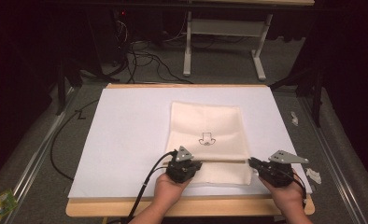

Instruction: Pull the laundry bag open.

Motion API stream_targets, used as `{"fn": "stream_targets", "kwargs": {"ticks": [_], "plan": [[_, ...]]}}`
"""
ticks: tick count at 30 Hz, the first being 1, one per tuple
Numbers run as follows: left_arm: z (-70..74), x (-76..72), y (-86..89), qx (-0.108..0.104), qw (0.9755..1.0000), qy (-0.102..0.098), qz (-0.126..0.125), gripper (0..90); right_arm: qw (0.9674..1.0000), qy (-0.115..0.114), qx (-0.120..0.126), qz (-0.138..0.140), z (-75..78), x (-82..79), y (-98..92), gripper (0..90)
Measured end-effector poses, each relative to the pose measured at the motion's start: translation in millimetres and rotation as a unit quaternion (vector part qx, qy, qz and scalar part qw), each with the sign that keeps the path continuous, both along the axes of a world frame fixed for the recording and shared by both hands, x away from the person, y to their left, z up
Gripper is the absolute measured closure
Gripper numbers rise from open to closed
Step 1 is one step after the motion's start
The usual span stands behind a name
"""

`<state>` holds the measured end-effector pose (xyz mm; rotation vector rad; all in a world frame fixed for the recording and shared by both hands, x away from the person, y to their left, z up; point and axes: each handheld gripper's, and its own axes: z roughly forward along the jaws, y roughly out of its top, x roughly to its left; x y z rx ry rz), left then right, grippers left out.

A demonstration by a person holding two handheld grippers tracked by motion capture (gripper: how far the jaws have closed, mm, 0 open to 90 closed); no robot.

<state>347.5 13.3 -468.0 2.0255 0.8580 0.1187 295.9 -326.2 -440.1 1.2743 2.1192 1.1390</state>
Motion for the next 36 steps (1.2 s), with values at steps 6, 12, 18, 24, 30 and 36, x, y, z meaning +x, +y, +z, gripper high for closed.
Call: {"fn": "stream_targets", "kwargs": {"ticks": [6, 12, 18, 24, 30, 36], "plan": [[14.6, -3.8, 42.5, 0.039, 0.9988, -0.018, 0.023, 87.5, 0.9999, 0.003, 0.003, -0.016, -1.0, -0.3, -10.5, 85.5], [10.6, -13.3, 92.1, 0.025, 0.9990, -0.012, 0.036, 87.4, 0.9982, 0.015, 0.041, -0.040, -1.9, 2.9, -32.7, 85.0], [-4.8, -17.7, 93.1, 0.036, 0.9990, 0.002, 0.025, 86.7, 0.9993, 0.020, 0.002, -0.032, -6.8, 0.4, -21.7, 84.0], [-3.5, -14.4, 101.8, 0.015, 0.9990, -0.005, 0.042, 83.1, 0.9991, 0.032, 0.009, -0.027, -12.6, 1.3, -27.4, 79.2], [4.7, -11.6, 118.8, -0.005, 0.9954, -0.047, 0.084, 60.0, 0.9979, 0.006, 0.040, -0.050, -4.2, -2.5, -41.7, 57.3], [19.0, -2.9, 159.3, 0.022, 0.9778, -0.113, 0.175, 33.8, 0.9932, -0.052, 0.022, -0.102, -1.9, -3.1, -73.9, 26.3]]}}
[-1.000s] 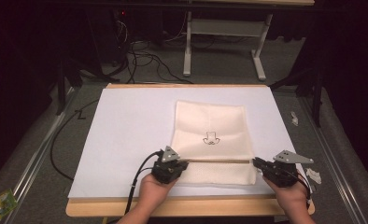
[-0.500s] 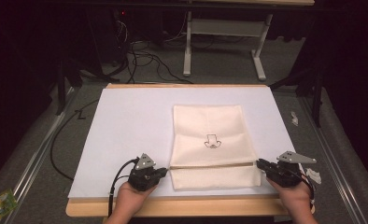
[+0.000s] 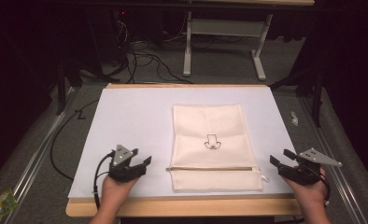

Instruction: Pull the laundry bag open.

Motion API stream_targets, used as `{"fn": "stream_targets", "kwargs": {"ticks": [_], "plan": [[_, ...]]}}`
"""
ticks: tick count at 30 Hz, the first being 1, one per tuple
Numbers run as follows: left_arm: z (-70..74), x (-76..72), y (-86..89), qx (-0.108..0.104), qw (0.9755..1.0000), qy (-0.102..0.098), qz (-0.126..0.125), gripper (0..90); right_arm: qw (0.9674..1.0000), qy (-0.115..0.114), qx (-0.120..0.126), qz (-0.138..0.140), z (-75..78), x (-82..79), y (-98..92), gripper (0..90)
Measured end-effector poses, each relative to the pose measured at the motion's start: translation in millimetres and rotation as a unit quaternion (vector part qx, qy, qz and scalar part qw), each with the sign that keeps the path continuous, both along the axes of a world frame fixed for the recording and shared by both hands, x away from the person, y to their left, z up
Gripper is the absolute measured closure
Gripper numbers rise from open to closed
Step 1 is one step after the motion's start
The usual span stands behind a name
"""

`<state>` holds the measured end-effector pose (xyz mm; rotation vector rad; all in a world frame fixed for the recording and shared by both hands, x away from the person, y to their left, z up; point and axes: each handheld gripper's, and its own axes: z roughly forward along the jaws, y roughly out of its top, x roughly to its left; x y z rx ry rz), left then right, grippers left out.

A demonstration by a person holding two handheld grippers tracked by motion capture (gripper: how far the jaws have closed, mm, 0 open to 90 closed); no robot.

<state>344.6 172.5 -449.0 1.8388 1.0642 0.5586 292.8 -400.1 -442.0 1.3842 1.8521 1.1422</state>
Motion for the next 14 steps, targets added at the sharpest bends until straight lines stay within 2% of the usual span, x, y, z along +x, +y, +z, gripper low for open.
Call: {"fn": "stream_targets", "kwargs": {"ticks": [2, 4, 5, 8, 11, 14], "plan": [[1.8, 1.1, 15.9, -0.005, 0.9996, -0.002, 0.027, 28.0, 0.9996, 0.000, -0.007, -0.028, -1.6, 0.9, -12.1, 19.4], [0.2, 1.7, 25.7, 0.004, 0.9992, 0.002, 0.041, 20.2, 0.9990, 0.001, -0.001, -0.044, -2.2, 1.3, -19.9, 16.3], [-0.4, 2.2, 29.1, 0.008, 0.9988, 0.003, 0.047, 17.7, 0.9989, 0.000, -0.002, -0.047, -2.1, 1.1, -20.1, 16.1], [0.5, 4.7, 35.4, -0.002, 0.9980, 0.007, 0.063, 14.9, 0.9991, -0.006, -0.004, -0.041, -0.9, 1.3, -13.8, 15.4], [1.0, 5.2, 34.9, -0.002, 0.9980, 0.006, 0.062, 12.9, 0.9993, -0.010, -0.010, -0.034, -0.3, 1.1, -7.9, 15.2], [-1.7, 6.8, 31.1, 0.006, 0.9986, 0.019, 0.049, 9.1, 0.9993, -0.012, -0.012, -0.033, 0.0, 0.5, -6.7, 15.0]]}}
